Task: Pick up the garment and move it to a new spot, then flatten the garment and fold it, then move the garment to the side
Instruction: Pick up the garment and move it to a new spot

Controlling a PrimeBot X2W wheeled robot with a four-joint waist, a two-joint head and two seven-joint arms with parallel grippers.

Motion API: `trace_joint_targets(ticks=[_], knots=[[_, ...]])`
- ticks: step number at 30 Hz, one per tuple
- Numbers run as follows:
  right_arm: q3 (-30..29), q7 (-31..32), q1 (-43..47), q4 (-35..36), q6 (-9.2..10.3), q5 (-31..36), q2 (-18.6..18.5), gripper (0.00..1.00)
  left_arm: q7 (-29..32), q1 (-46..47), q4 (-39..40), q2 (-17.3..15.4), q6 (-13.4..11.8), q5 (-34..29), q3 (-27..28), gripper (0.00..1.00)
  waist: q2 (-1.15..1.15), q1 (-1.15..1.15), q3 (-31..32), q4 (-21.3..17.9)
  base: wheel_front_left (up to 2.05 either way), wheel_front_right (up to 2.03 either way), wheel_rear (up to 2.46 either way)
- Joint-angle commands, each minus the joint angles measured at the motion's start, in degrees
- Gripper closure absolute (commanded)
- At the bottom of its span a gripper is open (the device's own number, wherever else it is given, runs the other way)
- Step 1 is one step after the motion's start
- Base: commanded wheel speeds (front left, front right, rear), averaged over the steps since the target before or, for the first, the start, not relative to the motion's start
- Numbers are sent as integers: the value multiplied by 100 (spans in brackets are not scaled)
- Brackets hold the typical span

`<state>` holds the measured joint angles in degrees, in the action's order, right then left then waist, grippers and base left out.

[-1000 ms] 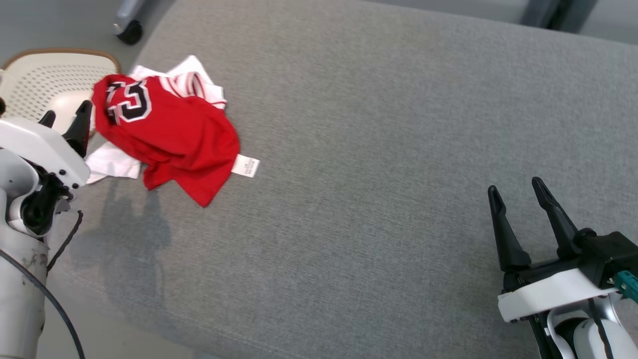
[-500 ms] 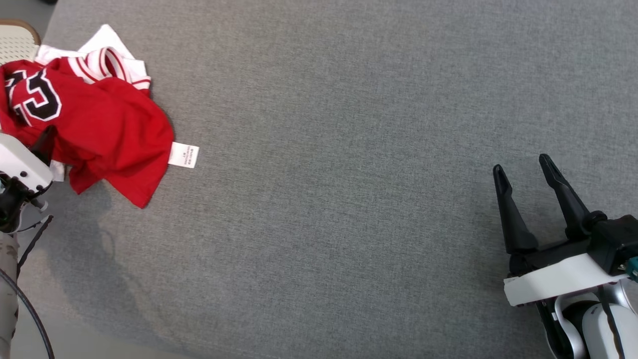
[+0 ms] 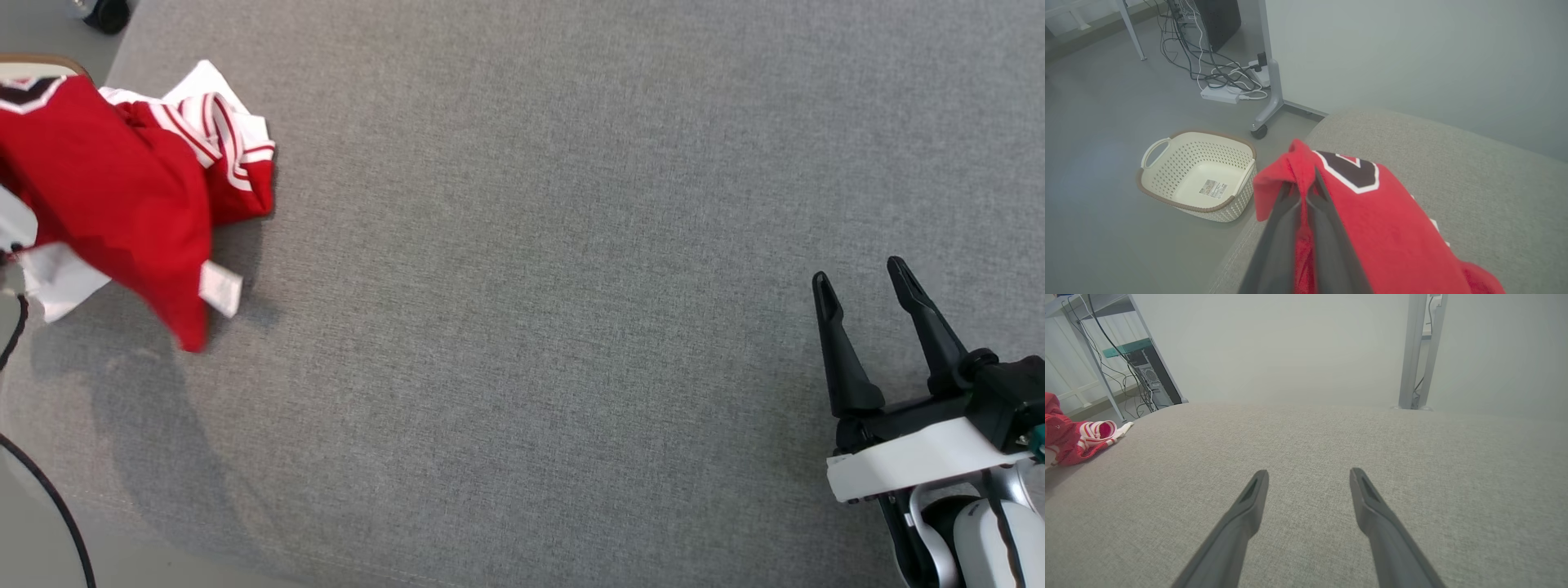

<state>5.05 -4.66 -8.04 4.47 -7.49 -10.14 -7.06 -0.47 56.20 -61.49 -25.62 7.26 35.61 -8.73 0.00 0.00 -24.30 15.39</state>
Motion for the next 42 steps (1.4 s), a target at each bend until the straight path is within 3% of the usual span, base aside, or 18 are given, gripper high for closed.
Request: trace_joint_targets(ticks=[1, 9, 15, 22, 27, 32, 34, 42], knots=[[-23, -78, 5, -50, -1, -31, 20, 0, -278, 114, 166, -23, 13, -139, -98, 100, 0, 0, 148, 21, 0, 0, 0], [2, -283, 49, -245, -1, -144, 183, 0, -1072, -247, 1237, 122, -79, -521, -441, 100, 0, 0, 555, -135, 0, 0, 0], [37, -461, 130, -400, -1, -214, 299, 0, -1288, -1195, 3035, 331, -512, -601, -491, 100, 0, 0, 795, -395, 0, 0, 0], [57, -597, 135, -487, -1, -305, 377, 0, -759, -2555, 5534, 359, -1228, -764, -706, 100, 0, 0, 866, -797, 0, 0, 0], [141, -698, 24, -558, -1, -377, 396, 0, -287, -3201, 6533, 452, -1500, -867, -1058, 100, 0, 0, 808, -1247, 0, 0, 0], [200, -815, -60, -657, -1, -497, 403, 0, 30, -3301, 6792, 647, -1425, -992, -1616, 100, 0, 0, 709, -1765, 0, 0, 0], [256, -882, -104, -727, -1, -605, 405, 0, 177, -3146, 6690, 795, -1293, -998, -1907, 100, 0, 0, 638, -2124, 0, 0, 0], [325, -1024, -173, -860, -1, -864, 407, 0, 420, -2660, 6136, 1206, -957, -1067, -2505, 100, 0, 0, 397, -2960, 0, 0, 0]])
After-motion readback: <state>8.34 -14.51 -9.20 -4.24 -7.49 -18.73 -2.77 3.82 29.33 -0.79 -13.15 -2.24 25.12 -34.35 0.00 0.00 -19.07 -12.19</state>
